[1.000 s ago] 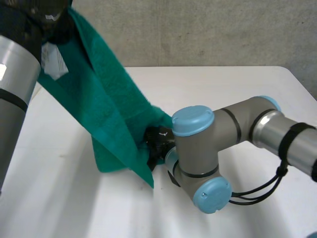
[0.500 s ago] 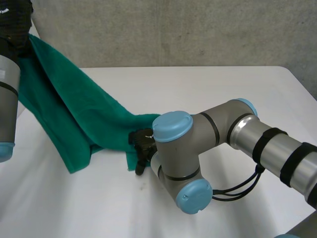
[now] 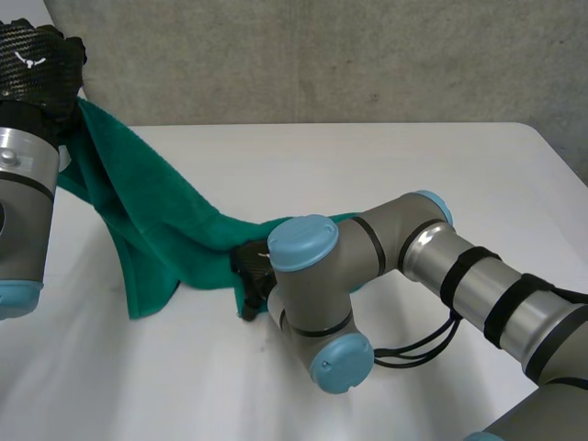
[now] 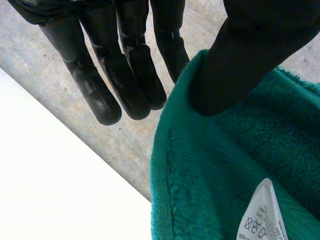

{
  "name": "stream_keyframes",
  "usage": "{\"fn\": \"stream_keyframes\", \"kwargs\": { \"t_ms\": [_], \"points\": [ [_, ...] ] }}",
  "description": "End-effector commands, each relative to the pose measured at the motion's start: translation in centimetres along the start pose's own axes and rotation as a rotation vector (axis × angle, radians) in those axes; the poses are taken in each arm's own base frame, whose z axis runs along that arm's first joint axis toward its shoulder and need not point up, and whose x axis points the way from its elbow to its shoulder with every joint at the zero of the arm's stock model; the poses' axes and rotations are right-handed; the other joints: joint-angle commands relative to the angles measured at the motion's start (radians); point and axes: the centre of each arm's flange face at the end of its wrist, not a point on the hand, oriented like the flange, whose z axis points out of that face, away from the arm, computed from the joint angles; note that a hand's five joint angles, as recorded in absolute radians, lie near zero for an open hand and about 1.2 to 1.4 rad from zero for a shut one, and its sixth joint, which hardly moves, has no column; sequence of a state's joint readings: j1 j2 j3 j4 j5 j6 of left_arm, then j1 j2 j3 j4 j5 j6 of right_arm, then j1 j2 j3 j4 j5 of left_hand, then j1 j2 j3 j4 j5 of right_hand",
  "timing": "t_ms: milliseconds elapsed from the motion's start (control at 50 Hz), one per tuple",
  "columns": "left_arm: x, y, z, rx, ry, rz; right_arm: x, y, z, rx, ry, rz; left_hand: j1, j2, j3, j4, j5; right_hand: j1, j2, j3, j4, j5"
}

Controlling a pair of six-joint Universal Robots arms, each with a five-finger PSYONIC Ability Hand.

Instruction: Fold the towel.

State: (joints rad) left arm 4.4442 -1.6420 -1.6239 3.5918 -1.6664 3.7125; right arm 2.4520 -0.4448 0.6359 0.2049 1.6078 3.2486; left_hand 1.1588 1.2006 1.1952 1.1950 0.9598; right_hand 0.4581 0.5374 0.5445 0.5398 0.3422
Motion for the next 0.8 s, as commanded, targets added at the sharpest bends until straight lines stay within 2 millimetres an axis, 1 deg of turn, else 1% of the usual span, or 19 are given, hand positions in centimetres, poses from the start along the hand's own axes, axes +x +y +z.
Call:
{"fn": "stream_keyframes", "kwargs": {
  "t_ms": [20, 80, 260, 460, 560, 620, 640, 660, 720, 800],
  "points": [
    [0.0, 0.1, 0.0, -0.001, 0.0, 0.002, 0.4, 0.4, 0.2, -0.011, 0.013, -0.001, 0.237, 0.196, 0.201, 0.201, 0.262, 0.235, 0.155, 0.148, 0.153, 0.176],
    [0.0, 0.1, -0.1, -0.001, 0.002, 0.001, 0.5, 0.2, 0.2, -0.006, 0.017, -0.01, 0.237, 0.196, 0.201, 0.201, 0.262, 0.278, 0.199, 0.192, 0.197, 0.22],
    [0.0, 0.1, -0.1, -0.001, 0.002, -0.002, 0.8, -0.3, 0.2, 0.01, 0.047, -0.038, 0.237, 0.196, 0.201, 0.201, 0.262, 0.284, 0.205, 0.198, 0.203, 0.226],
    [0.1, 0.0, -0.2, 0.0, 0.004, -0.003, 0.9, -0.3, 0.3, 0.013, 0.063, -0.041, 0.237, 0.196, 0.201, 0.201, 0.262, 0.314, 0.234, 0.227, 0.232, 0.255],
    [0.1, 0.0, -0.2, 0.0, 0.004, -0.003, 1.0, -0.6, 0.3, 0.022, 0.077, -0.062, 0.237, 0.196, 0.201, 0.201, 0.262, 0.478, 0.399, 0.391, 0.396, 0.419],
    [0.1, 0.0, -0.1, -0.003, 0.003, -0.003, 1.3, -1.1, 0.3, 0.036, 0.102, -0.095, 0.237, 0.196, 0.201, 0.201, 0.262, 0.882, 0.803, 0.796, 0.8, 0.824],
    [0.1, 0.0, -0.1, -0.003, 0.003, -0.003, 1.3, -1.1, 0.3, 0.036, 0.102, -0.096, 0.237, 0.196, 0.201, 0.201, 0.262, 0.883, 0.804, 0.797, 0.802, 0.825],
    [0.1, 0.0, -0.2, -0.003, 0.003, -0.003, 1.4, -1.6, 0.2, 0.047, 0.112, -0.1, 0.237, 0.196, 0.201, 0.201, 0.262, 0.938, 0.858, 0.851, 0.856, 0.879],
    [0.2, 0.4, -0.3, -0.013, 0.007, -0.001, 2.2, -3.5, -0.1, 0.09, 0.153, -0.107, 0.237, 0.196, 0.201, 0.201, 0.262, 0.938, 0.859, 0.852, 0.856, 0.88],
    [0.1, 0.5, -0.3, -0.016, 0.004, 0.002, 2.7, -6.8, -1.4, 0.153, 0.177, -0.133, 0.237, 0.196, 0.201, 0.201, 0.262, 0.938, 0.859, 0.852, 0.856, 0.88]
  ]
}}
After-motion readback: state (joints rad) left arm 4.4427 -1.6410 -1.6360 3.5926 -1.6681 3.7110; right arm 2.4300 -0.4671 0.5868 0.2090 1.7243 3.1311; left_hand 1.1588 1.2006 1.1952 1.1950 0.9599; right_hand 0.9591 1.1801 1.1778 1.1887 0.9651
